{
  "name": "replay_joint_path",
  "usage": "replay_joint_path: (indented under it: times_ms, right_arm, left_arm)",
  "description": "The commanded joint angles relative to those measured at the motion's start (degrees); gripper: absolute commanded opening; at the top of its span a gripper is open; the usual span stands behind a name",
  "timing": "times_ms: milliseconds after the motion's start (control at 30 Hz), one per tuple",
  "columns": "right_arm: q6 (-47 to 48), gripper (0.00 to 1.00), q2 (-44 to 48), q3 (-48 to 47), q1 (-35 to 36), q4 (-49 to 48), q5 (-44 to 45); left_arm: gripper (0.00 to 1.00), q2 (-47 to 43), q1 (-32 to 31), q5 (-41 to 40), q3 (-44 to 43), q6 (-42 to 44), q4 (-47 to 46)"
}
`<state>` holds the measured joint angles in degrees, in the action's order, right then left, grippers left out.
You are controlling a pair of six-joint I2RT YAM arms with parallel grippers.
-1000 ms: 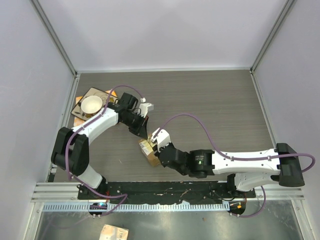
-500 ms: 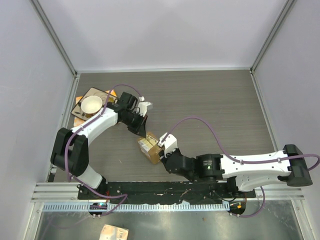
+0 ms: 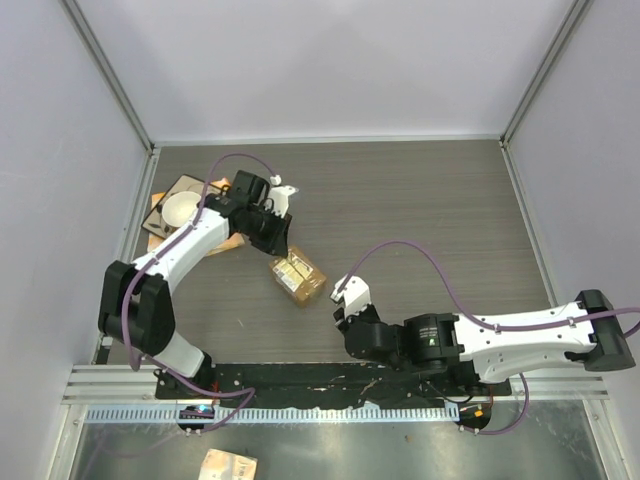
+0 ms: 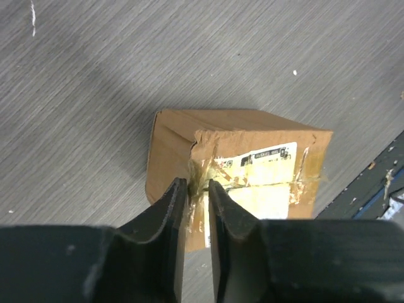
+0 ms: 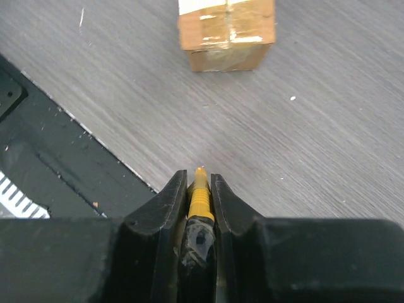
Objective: Unpack the express box
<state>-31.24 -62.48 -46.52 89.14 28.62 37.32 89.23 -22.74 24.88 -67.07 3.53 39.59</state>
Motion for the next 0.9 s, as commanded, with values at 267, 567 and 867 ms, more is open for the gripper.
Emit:
replay_joint_path:
  times_ms: [267,567,867]
  right_arm:
    - [-5.8,0.01,1.0,-0.1,-15.5,-4.6,2.2]
    - [-7.6,0.01,-0.9,0.4,-24.5,-9.8,-12.2]
    - [-8.7,0.01,-5.9,-1.5,-29.9,-13.5,-13.8]
  left_arm:
    - [0.51,-6.8,0.3,-1.6,-3.2,-1.0,9.9]
    - [0.6,-16.4,-0.6,0.7,-2.4,13.5,4.2]
    - [0.73,-17.0,-12.8,-14.2,0.7,42.1,5.2]
